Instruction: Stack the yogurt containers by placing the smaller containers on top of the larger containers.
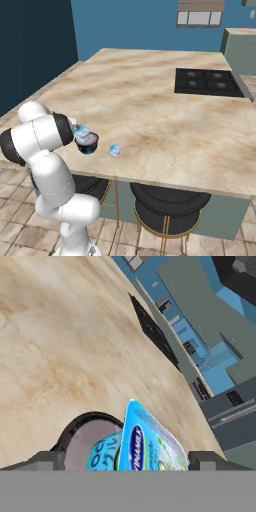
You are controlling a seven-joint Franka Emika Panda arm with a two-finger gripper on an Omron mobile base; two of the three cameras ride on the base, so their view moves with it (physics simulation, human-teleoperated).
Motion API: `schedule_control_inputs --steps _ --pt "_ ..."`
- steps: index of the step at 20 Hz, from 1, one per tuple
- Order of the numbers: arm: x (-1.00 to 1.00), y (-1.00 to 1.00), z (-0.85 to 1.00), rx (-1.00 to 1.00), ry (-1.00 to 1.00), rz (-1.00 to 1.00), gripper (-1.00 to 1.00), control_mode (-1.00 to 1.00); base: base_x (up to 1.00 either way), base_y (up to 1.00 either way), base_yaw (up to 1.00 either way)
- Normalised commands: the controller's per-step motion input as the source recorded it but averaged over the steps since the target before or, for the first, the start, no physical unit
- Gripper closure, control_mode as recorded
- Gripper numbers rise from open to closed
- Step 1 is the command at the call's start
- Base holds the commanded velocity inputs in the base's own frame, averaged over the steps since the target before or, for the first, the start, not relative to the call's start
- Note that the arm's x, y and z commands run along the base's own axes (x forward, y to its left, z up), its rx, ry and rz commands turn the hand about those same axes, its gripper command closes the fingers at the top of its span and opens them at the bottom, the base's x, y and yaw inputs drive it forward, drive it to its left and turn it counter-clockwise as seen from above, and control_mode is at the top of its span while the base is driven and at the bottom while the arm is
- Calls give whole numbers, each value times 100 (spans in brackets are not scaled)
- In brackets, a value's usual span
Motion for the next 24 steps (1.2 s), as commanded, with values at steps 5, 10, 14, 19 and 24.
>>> schedule_control_inputs --steps 5,10,14,19,24 --pt "-16 10 0 0 2 0 -100 -100 0 0 0" --pt "-15 4 10 1 5 0 -100 -100 0 0 0" --pt "-11 0 22 2 7 0 -100 -100 0 0 0" --pt "-11 0 33 4 6 0 -100 -100 0 0 0" --pt "-14 -2 35 7 4 0 -100 -100 0 0 0"
